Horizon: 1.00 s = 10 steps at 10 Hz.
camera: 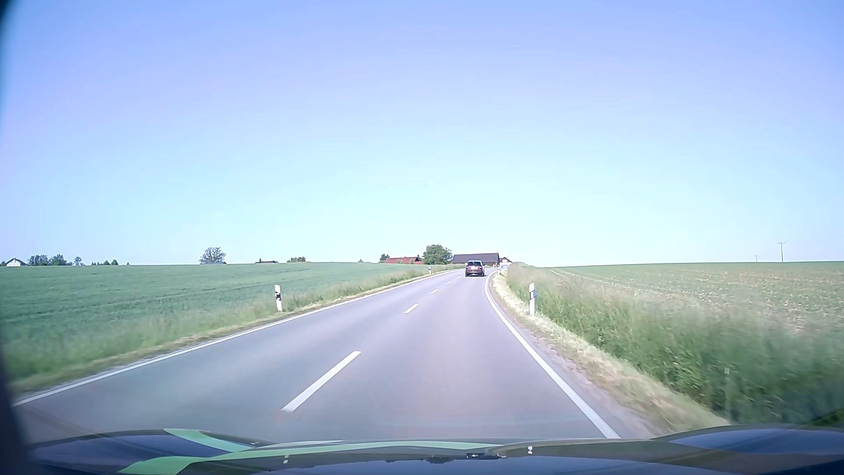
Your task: Follow the waypoints while adhering to traffic rules and regulations
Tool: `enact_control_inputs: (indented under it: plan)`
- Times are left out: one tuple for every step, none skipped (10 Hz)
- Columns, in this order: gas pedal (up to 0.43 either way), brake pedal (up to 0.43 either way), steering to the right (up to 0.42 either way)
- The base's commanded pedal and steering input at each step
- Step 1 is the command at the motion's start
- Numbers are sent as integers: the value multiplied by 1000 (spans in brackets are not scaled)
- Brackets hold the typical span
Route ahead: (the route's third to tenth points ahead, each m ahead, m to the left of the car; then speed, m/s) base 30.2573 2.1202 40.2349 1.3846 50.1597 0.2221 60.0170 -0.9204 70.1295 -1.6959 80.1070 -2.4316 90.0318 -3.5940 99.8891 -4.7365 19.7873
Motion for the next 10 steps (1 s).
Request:
enact_control_inputs:
  plan:
    - [228,0,6]
    - [240,0,2]
    - [260,0,-4]
    - [280,0,-5]
    - [299,0,-5]
    - [299,0,0]
    - [299,0,10]
    - [248,0,15]
    - [197,0,13]
    - [197,0,11]
